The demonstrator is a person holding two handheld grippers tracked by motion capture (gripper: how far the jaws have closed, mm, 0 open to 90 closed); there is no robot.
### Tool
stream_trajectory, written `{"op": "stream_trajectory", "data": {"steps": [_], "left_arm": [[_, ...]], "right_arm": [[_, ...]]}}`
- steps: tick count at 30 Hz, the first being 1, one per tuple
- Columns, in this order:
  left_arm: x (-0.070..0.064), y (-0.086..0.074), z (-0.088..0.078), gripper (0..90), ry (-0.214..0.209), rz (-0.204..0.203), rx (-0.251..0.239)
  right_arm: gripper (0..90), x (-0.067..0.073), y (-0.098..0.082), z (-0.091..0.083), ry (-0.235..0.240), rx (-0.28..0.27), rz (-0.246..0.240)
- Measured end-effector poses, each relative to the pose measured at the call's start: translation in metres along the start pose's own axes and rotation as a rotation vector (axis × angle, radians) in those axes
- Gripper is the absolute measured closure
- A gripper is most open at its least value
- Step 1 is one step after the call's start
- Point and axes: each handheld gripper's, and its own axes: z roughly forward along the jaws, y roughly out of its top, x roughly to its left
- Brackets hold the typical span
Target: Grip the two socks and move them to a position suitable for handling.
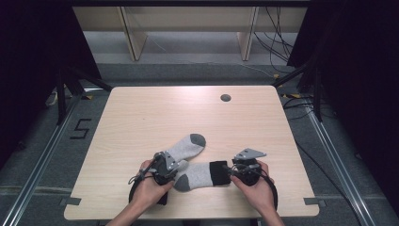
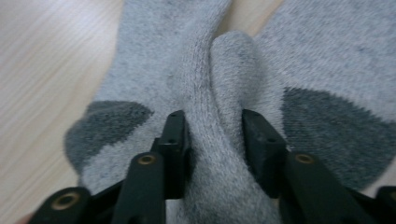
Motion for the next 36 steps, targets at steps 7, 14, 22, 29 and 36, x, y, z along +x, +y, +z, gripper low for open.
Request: {"op": "stream_trajectory", "data": {"steps": [7,14,22,29,36], "left_arm": [[0.02,0.0,-0.023,62.9,-0.06,-0.092,-0.122],[0.032,-0.015,-0.009,71.2,-0.053,-0.076,-0.036],[0.031,-0.01,0.002,69.7,-0.026,-0.082,-0.054],[0.053,-0.016,-0.022,56.1,-0.106,-0.166,-0.14],[0.086,-0.039,-0.052,38.4,-0.024,-0.143,-0.217]], "right_arm": [[63.2,0.009,0.003,0.018,-0.042,0.114,-0.04],[63.1,0.007,0.007,0.026,-0.101,0.128,-0.076],[60.8,0.002,0.011,0.032,-0.136,0.114,-0.071],[50.7,0.015,0.018,0.017,-0.124,0.036,-0.118],[35.0,0.065,0.036,0.024,0.162,-0.09,-0.251]]}}
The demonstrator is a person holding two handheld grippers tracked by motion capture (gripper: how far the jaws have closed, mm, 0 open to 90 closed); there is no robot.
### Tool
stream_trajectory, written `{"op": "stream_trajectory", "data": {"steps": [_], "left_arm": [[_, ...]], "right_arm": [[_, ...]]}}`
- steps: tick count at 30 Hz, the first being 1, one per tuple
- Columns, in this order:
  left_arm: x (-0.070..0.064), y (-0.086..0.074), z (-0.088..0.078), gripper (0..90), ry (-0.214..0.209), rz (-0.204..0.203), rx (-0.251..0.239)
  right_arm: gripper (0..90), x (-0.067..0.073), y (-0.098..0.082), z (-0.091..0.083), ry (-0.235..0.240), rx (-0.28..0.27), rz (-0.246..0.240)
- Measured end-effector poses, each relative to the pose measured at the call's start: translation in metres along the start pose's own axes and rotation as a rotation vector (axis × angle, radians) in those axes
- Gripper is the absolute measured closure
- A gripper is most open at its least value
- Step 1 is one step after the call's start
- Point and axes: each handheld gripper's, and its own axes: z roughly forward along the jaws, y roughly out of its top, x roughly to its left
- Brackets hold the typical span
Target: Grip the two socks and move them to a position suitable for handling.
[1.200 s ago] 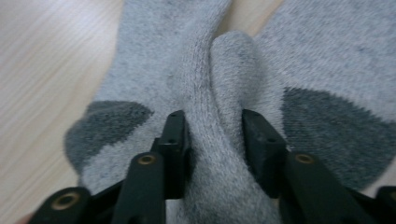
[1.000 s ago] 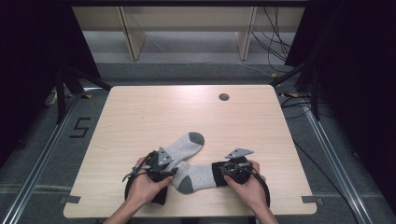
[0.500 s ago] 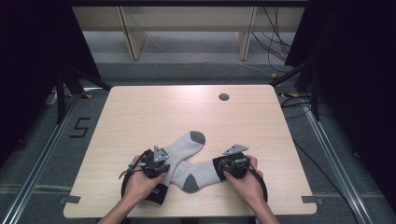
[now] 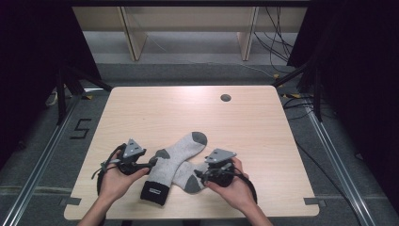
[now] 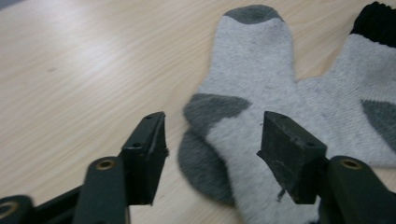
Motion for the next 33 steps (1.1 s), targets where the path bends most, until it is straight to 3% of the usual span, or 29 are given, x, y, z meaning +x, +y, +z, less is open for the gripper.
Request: {"op": "stream_trajectory", "data": {"steps": [2,4,8,10,14,17,20,21,23,24,27,29,30,31,32,33], "left_arm": [[0.005,-0.007,-0.006,36.8,0.011,-0.017,-0.009],[0.013,-0.016,-0.01,36.1,0.019,-0.035,-0.014],[0.02,-0.03,-0.014,35.8,0.033,-0.103,-0.027],[0.023,-0.035,-0.014,35.7,0.036,-0.121,-0.028],[0.024,-0.04,-0.014,35.8,0.039,-0.144,-0.038],[0.023,-0.04,-0.013,35.7,0.038,-0.15,-0.043],[0.025,-0.039,-0.012,35.8,0.043,-0.128,-0.05],[0.023,-0.04,-0.012,35.8,0.04,-0.156,-0.046],[0.023,-0.039,-0.011,35.7,0.041,-0.153,-0.044],[0.025,-0.039,-0.01,35.7,0.043,-0.121,-0.049],[0.023,-0.04,-0.011,35.7,0.043,-0.137,-0.04],[0.025,-0.04,-0.011,35.7,0.044,-0.119,-0.041],[0.024,-0.041,-0.011,35.7,0.045,-0.148,-0.037],[0.025,-0.041,-0.011,35.8,0.047,-0.13,-0.041],[0.024,-0.042,-0.012,35.7,0.046,-0.154,-0.036],[0.025,-0.043,-0.012,35.7,0.047,-0.149,-0.036]], "right_arm": [[34.4,0.012,0.007,0.009,0.04,-0.005,-0.031],[35.7,0.027,0.015,0.019,0.092,0.025,-0.067],[41.5,0.056,0.026,0.038,0.152,0.032,-0.186],[43.0,0.064,0.03,0.043,0.193,0.037,-0.215],[43.3,0.077,0.033,0.055,0.228,0.064,-0.249],[43.4,0.085,0.033,0.059,0.239,0.085,-0.241],[43.5,0.093,0.032,0.063,0.252,0.094,-0.263],[43.4,0.095,0.032,0.064,0.255,0.1,-0.261],[43.4,0.099,0.031,0.067,0.256,0.108,-0.283],[43.5,0.102,0.031,0.069,0.253,0.117,-0.308],[44.6,0.108,0.03,0.072,0.258,0.138,-0.329],[46.8,0.112,0.029,0.074,0.259,0.15,-0.338],[48.9,0.113,0.028,0.076,0.255,0.161,-0.353],[50.9,0.115,0.027,0.076,0.254,0.171,-0.352],[53.9,0.117,0.025,0.078,0.256,0.171,-0.369],[55.1,0.117,0.025,0.079,0.251,0.173,-0.376]]}}
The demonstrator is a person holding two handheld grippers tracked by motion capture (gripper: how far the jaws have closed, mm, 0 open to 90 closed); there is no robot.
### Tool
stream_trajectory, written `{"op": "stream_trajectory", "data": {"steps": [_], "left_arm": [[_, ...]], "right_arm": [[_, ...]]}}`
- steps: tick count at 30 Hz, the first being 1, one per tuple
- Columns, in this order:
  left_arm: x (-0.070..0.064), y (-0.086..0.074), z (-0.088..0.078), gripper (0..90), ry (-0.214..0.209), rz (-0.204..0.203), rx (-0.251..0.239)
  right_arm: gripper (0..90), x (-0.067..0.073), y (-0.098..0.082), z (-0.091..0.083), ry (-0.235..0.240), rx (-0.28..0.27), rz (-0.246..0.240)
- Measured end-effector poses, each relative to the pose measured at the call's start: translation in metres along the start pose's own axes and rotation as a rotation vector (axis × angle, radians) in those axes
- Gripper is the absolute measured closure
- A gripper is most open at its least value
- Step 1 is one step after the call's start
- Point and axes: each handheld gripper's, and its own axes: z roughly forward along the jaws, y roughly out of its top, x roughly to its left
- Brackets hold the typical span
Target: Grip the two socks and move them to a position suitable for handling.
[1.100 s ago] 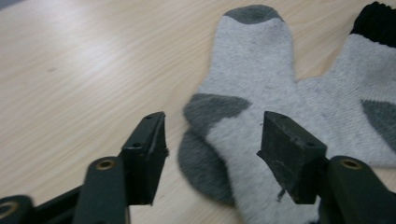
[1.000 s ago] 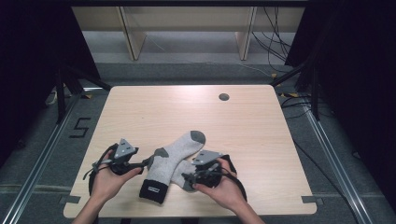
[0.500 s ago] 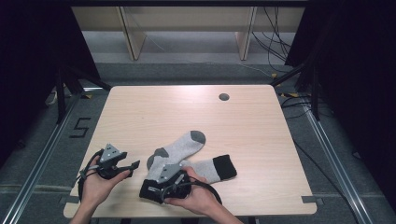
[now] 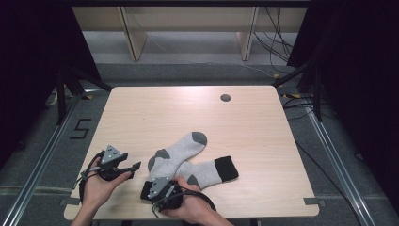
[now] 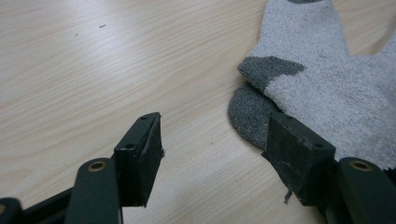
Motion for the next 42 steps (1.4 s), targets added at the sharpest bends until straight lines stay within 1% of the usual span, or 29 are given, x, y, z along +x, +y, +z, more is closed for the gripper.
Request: {"op": "stream_trajectory", "data": {"steps": [1,4,5,6,7,9,10,11,13,16,19,20,22,23,24,25,27,28,29,31,32,33,34,36,38,39,40,41,42], "left_arm": [[0.0,0.0,0.0,35.8,0.001,0.001,-0.001],[0.0,-0.001,0.0,35.7,0.005,-0.009,-0.001],[0.002,-0.001,0.001,35.7,0.002,0.021,-0.013],[0.003,-0.001,0.001,35.7,0.006,0.043,0.007],[0.003,-0.001,0.001,35.8,0.007,0.04,0.008],[0.0,-0.002,0.001,35.8,0.005,-0.006,0.009],[0.0,-0.003,0.002,35.8,0.0,-0.003,0.003],[0.002,-0.002,0.003,35.7,0.001,0.029,0.001],[0.0,-0.002,0.003,35.7,0.001,0.011,0.004],[0.002,-0.002,0.003,35.8,0.001,0.022,-0.002],[0.001,-0.003,0.001,35.8,0.007,-0.015,0.002],[0.001,-0.003,0.001,35.8,0.012,-0.019,0.003],[0.003,-0.003,0.0,35.8,0.014,-0.009,-0.004],[0.005,-0.004,-0.002,35.9,0.012,0.003,0.008],[0.005,-0.004,0.0,35.9,0.01,-0.006,-0.019],[0.007,-0.003,-0.001,35.9,0.018,0.022,-0.004],[0.007,-0.004,0.0,36.0,0.013,0.017,-0.021],[0.006,-0.005,0.0,36.0,0.015,-0.008,-0.013],[0.006,-0.005,0.0,36.0,0.015,-0.01,-0.014],[0.007,-0.004,-0.001,36.0,0.02,0.019,-0.003],[0.007,-0.004,0.001,36.0,0.013,0.011,-0.019],[0.004,-0.005,0.0,36.1,0.013,-0.024,-0.014],[0.004,-0.004,0.0,36.1,0.017,-0.028,-0.005],[0.003,-0.004,0.0,36.1,0.019,-0.026,-0.003],[0.004,-0.002,0.002,36.1,0.012,0.006,-0.021],[0.004,-0.001,0.002,36.1,0.01,0.008,-0.017],[0.004,0.0,0.003,36.1,0.007,0.021,-0.028],[0.001,0.001,0.003,36.2,0.004,-0.002,-0.023],[0.002,0.004,0.004,36.1,0.002,0.035,-0.029]], "right_arm": [[56.3,0.003,0.0,0.0,0.014,0.014,0.028],[66.0,0.0,0.0,0.0,0.003,-0.001,0.008],[69.3,-0.001,0.0,0.0,0.008,-0.001,0.001],[70.3,-0.001,0.0,0.0,0.011,-0.002,0.005],[72.2,0.001,0.0,0.0,0.018,0.005,0.019],[73.8,0.002,0.0,0.0,0.03,0.013,0.034],[74.6,0.002,0.0,0.0,0.026,0.011,0.03],[75.8,-0.001,0.0,0.0,0.014,-0.001,0.004],[77.8,-0.002,0.0,-0.001,0.02,-0.002,0.025],[79.1,-0.003,0.0,-0.004,0.033,-0.007,0.045],[79.6,-0.005,0.003,-0.014,0.033,-0.038,0.049],[79.6,-0.007,0.004,-0.018,0.027,-0.056,0.041],[79.8,-0.008,0.007,-0.029,0.015,-0.081,0.067],[79.8,-0.011,0.009,-0.035,0.009,-0.093,0.064],[79.9,-0.012,0.01,-0.041,0.0,-0.111,0.076],[79.9,-0.014,0.012,-0.048,-0.014,-0.136,0.08],[80.0,-0.019,0.014,-0.058,-0.03,-0.161,0.068],[80.0,-0.02,0.015,-0.064,-0.045,-0.174,0.082],[80.0,-0.023,0.016,-0.07,-0.054,-0.189,0.088],[80.0,-0.029,0.018,-0.08,-0.074,-0.219,0.095],[80.0,-0.031,0.018,-0.084,-0.083,-0.227,0.103],[80.1,-0.035,0.018,-0.09,-0.099,-0.245,0.113],[80.1,-0.04,0.019,-0.094,-0.119,-0.258,0.087],[80.1,-0.047,0.018,-0.104,-0.14,-0.284,0.13],[80.2,-0.054,0.018,-0.113,-0.162,-0.299,0.144],[80.2,-0.06,0.018,-0.119,-0.188,-0.314,0.126],[80.2,-0.062,0.018,-0.124,-0.189,-0.322,0.161],[80.3,-0.068,0.018,-0.129,-0.207,-0.337,0.155],[80.3,-0.071,0.018,-0.133,-0.215,-0.346,0.165]]}}
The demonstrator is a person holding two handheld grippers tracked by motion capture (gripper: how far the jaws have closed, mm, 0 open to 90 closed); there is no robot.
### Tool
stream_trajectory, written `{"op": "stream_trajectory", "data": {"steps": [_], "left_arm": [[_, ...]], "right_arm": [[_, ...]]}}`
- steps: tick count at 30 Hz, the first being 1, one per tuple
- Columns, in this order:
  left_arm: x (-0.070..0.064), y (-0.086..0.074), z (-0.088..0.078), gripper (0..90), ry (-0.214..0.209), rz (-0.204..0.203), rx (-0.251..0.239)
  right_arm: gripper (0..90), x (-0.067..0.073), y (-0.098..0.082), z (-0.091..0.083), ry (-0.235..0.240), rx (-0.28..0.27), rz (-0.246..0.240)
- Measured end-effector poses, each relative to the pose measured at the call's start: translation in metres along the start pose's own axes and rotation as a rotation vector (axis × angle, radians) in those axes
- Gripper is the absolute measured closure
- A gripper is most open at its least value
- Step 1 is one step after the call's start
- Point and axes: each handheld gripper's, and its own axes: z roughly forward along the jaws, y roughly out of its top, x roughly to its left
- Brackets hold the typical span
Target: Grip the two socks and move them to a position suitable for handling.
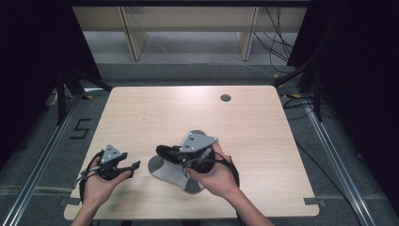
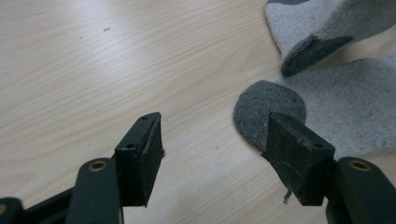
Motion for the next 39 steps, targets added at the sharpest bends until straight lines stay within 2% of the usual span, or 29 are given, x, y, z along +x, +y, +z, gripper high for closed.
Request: {"op": "stream_trajectory", "data": {"steps": [1,2,3,4,5,6,7,9,10,13,14,15,16,17,20,23,27,30,33,37,39], "left_arm": [[-0.002,0.001,0.0,36.2,-0.002,-0.022,0.004],[-0.003,0.003,0.002,36.0,-0.009,-0.004,-0.001],[-0.004,0.006,0.003,36.1,-0.016,0.022,-0.009],[-0.007,0.009,0.005,36.1,-0.029,0.008,-0.017],[-0.009,0.011,0.006,36.0,-0.033,0.013,-0.019],[-0.012,0.015,0.009,36.0,-0.056,0.025,-0.025],[-0.014,0.018,0.011,35.9,-0.067,0.031,-0.016],[-0.022,0.025,0.018,35.7,-0.102,0.03,-0.02],[-0.026,0.029,0.023,35.5,-0.134,0.033,-0.037],[-0.032,0.038,0.03,34.8,-0.158,0.073,-0.027],[-0.035,0.043,0.034,34.3,-0.176,0.088,-0.037],[-0.038,0.046,0.035,33.8,-0.181,0.083,-0.043],[-0.04,0.052,0.036,33.6,-0.194,0.09,-0.059],[-0.042,0.057,0.036,33.1,-0.2,0.107,-0.065],[-0.049,0.068,0.035,32.4,-0.237,0.114,-0.104],[-0.054,0.074,0.038,30.5,-0.27,0.116,-0.109],[-0.057,0.083,0.041,28.7,-0.3,0.124,-0.138],[-0.059,0.093,0.039,28.3,-0.318,0.16,-0.161],[-0.061,0.101,0.037,28.1,-0.358,0.19,-0.184],[-0.064,0.105,0.036,30.4,-0.4,0.201,-0.205],[-0.065,0.106,0.036,36.8,-0.409,0.205,-0.205]], "right_arm": [[80.3,-0.004,0.002,-0.003,-0.009,-0.002,0.004],[80.3,-0.008,0.003,-0.005,-0.02,-0.011,-0.011],[80.3,-0.01,0.004,-0.007,-0.022,-0.01,0.022],[80.3,-0.014,0.005,-0.009,-0.035,-0.012,-0.005],[80.3,-0.015,0.005,-0.01,-0.038,-0.013,0.025],[80.3,-0.018,0.005,-0.011,-0.045,-0.017,0.009],[80.3,-0.019,0.005,-0.013,-0.047,-0.014,0.035],[80.3,-0.023,0.006,-0.014,-0.053,-0.022,0.027],[80.3,-0.024,0.006,-0.014,-0.058,-0.027,0.027],[80.3,-0.024,0.007,-0.016,-0.058,-0.026,0.041],[80.3,-0.024,0.007,-0.016,-0.063,-0.029,0.044],[80.3,-0.026,0.007,-0.016,-0.06,-0.031,0.025],[80.2,-0.026,0.008,-0.016,-0.055,-0.024,0.027],[80.3,-0.027,0.008,-0.017,-0.054,-0.024,0.028],[80.3,-0.028,0.007,-0.018,-0.055,-0.027,0.032],[80.2,-0.029,0.007,-0.018,-0.052,-0.029,0.039],[80.2,-0.028,0.007,-0.018,-0.048,-0.026,0.035],[80.3,-0.029,0.007,-0.018,-0.047,-0.025,0.038],[80.2,-0.031,0.007,-0.019,-0.041,-0.021,0.034],[80.3,-0.031,0.007,-0.018,-0.04,-0.024,0.036],[80.2,-0.031,0.008,-0.018,-0.039,-0.024,0.036]]}}
